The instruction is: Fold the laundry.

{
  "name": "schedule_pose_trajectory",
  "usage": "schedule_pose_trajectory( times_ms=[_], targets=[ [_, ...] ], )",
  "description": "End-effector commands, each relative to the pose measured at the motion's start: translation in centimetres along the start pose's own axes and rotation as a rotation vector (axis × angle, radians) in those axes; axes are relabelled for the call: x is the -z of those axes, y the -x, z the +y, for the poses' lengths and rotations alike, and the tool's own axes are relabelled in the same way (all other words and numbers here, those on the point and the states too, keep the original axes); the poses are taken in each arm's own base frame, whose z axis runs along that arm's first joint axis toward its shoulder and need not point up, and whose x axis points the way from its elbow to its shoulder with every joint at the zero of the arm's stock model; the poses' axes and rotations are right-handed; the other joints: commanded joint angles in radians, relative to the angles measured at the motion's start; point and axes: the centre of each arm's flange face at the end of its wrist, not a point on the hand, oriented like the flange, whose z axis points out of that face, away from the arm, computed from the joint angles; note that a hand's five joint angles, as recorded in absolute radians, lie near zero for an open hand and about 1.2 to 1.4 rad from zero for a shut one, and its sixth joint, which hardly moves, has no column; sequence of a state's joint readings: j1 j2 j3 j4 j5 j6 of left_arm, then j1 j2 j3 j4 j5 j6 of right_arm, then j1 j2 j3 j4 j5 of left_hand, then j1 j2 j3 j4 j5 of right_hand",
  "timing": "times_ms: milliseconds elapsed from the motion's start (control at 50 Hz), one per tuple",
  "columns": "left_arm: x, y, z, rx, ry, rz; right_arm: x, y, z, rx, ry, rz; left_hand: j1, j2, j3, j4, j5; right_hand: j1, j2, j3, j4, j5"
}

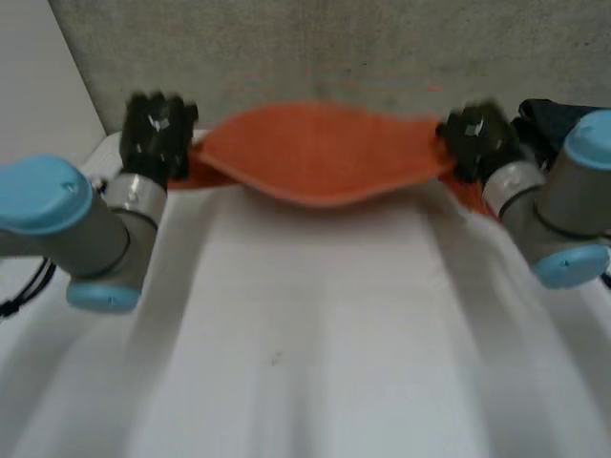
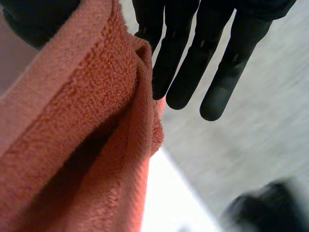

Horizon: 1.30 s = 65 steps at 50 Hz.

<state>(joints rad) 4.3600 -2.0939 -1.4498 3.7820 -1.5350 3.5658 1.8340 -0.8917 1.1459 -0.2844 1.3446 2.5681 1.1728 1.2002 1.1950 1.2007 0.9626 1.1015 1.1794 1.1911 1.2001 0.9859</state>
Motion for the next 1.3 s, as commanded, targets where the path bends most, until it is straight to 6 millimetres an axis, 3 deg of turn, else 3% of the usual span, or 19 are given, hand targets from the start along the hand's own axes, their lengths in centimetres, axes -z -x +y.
schedule_pose_trajectory(
  times_ms=[20,120,320,580,660,780,980,1100,1140,1160,1240,1300],
  targets=[
    [4.1,-2.3,2.8,0.015,0.154,0.092,2.3,2.7,4.2,-0.062,0.251,-0.145,0.223,0.196,0.201,0.196,0.259,0.295,0.217,0.205,0.196,0.236],
    [5.3,-1.8,1.7,0.019,0.154,0.090,3.6,2.6,3.5,-0.084,0.280,-0.161,0.223,0.196,0.201,0.196,0.259,0.295,0.217,0.205,0.196,0.236],
    [6.6,-0.7,-0.7,0.038,0.114,0.071,4.7,0.0,3.8,-0.195,0.327,-0.078,0.223,0.196,0.201,0.196,0.259,-0.174,-0.252,-0.263,-0.272,-0.233],
    [7.1,0.0,-1.1,0.046,0.123,0.057,6.0,-0.8,6.1,-0.228,0.412,-0.047,0.223,0.196,0.201,0.196,0.259,-0.406,-0.484,-0.495,-0.504,-0.465],
    [7.3,0.4,-1.5,0.047,0.127,0.052,6.2,-1.9,6.6,-0.224,0.431,-0.002,0.223,0.196,0.201,0.196,0.259,-0.497,-0.575,-0.586,-0.595,-0.556],
    [7.8,0.7,-2.6,0.094,0.127,0.055,6.7,-5.7,6.4,-0.220,0.438,0.114,0.223,0.196,0.201,0.196,0.259,-0.500,-0.578,-0.589,-0.598,-0.559],
    [8.1,0.6,-3.0,0.152,0.125,0.060,8.8,-3.3,7.9,-0.234,0.514,0.059,0.223,0.196,0.201,0.196,0.259,-0.564,-0.642,-0.654,-0.663,-0.623],
    [8.0,0.9,-2.6,0.145,0.140,0.052,9.2,-3.4,7.2,-0.218,0.460,0.066,0.223,0.196,0.201,0.196,0.259,-0.520,-0.598,-0.610,-0.619,-0.579],
    [8.1,0.9,-2.5,0.144,0.151,0.053,9.5,-3.2,6.9,-0.214,0.448,0.065,0.223,0.196,0.201,0.196,0.259,-0.235,-0.312,-0.324,-0.333,-0.293],
    [8.2,1.0,-2.3,0.142,0.169,0.054,9.6,-3.0,6.9,-0.205,0.437,0.062,0.223,0.196,0.201,0.196,0.259,0.289,0.212,0.200,0.191,0.231],
    [8.4,1.4,-2.1,0.138,0.202,0.049,9.9,-3.1,6.1,-0.114,0.393,0.052,0.223,0.196,0.201,0.196,0.259,0.295,0.217,0.205,0.196,0.236],
    [8.5,2.6,-4.1,0.136,0.164,0.025,10.3,-4.1,3.8,-0.016,0.340,0.073,0.223,0.196,0.201,0.196,0.259,0.295,0.217,0.205,0.196,0.236]
  ],
)
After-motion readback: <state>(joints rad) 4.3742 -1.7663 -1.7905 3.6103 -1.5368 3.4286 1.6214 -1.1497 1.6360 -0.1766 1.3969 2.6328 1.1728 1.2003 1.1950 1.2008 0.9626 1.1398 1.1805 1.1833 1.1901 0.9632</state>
